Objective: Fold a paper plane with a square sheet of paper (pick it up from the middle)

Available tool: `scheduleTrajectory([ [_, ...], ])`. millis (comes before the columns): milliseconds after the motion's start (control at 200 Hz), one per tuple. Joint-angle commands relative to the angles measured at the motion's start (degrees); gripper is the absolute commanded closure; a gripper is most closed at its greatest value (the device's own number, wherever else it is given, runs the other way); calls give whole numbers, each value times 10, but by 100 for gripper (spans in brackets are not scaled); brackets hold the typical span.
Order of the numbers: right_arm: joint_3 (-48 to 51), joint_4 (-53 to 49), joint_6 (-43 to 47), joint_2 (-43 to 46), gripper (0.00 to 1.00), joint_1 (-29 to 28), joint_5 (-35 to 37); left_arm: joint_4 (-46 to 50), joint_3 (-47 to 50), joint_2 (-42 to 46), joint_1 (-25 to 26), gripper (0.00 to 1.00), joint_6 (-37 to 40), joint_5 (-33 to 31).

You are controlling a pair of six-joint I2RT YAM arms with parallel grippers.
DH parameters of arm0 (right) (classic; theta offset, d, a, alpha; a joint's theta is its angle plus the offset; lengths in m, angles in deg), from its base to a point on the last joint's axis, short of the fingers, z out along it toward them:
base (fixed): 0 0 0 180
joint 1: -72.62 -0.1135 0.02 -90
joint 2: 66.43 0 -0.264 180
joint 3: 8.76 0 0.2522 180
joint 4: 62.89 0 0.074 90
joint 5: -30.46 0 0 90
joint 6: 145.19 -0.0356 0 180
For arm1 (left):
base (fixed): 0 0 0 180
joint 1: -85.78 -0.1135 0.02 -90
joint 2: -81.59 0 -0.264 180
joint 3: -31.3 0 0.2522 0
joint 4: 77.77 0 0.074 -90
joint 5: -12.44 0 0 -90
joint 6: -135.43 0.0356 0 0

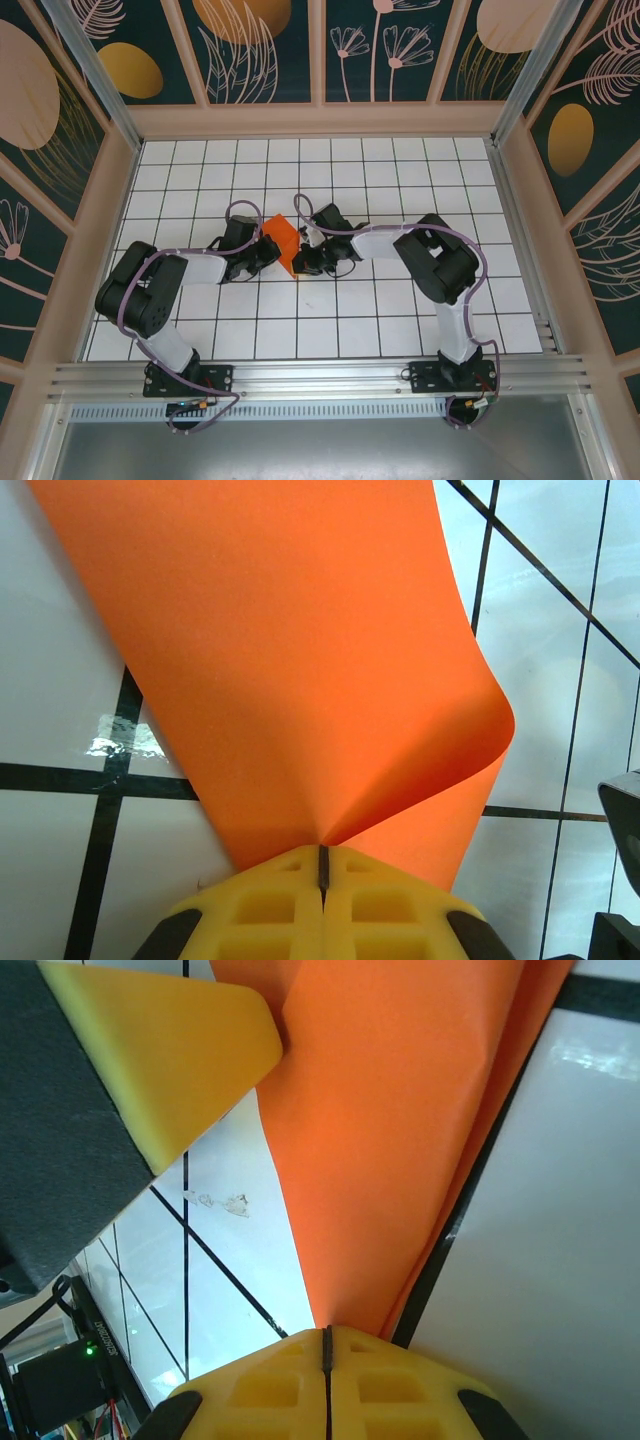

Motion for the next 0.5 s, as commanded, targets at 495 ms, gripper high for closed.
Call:
scheduleTrajectory([
  [495, -4, -57, 39, 1, 91, -6, 50, 23, 13, -13, -3, 97, 12, -27],
])
